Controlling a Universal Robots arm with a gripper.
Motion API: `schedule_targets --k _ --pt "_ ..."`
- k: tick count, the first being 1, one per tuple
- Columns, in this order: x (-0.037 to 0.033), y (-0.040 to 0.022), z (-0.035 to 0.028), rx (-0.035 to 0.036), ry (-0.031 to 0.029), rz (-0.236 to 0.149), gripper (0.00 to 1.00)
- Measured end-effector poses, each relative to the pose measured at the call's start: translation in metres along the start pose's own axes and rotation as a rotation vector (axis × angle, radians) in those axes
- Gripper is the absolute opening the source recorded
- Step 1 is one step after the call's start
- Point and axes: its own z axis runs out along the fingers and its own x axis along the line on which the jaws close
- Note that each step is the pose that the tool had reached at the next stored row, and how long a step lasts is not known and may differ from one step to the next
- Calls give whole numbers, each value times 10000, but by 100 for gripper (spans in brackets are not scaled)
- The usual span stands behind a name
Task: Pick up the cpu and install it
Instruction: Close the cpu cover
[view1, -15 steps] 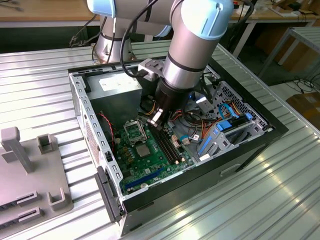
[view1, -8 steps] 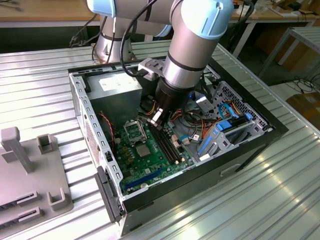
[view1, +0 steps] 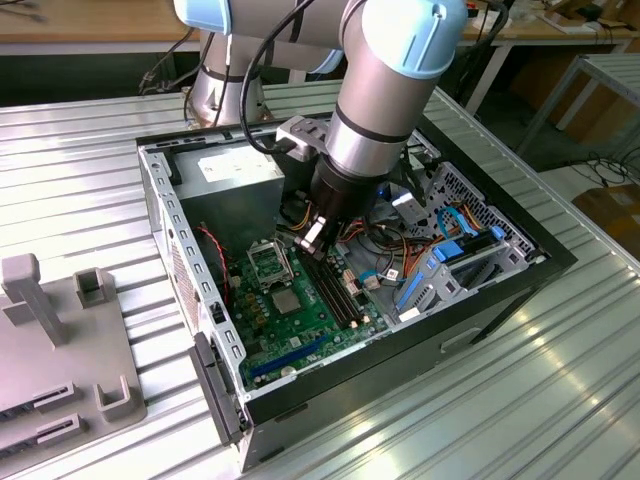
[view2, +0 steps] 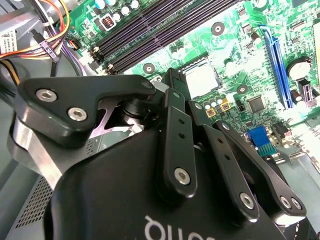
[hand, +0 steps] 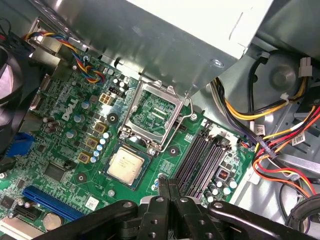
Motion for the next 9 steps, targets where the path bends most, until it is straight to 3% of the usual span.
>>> schedule_targets --k 5,9 --pt "-41 8 -2 10 6 -17 11" --pt "-112 35 -4 11 7 -62 11"
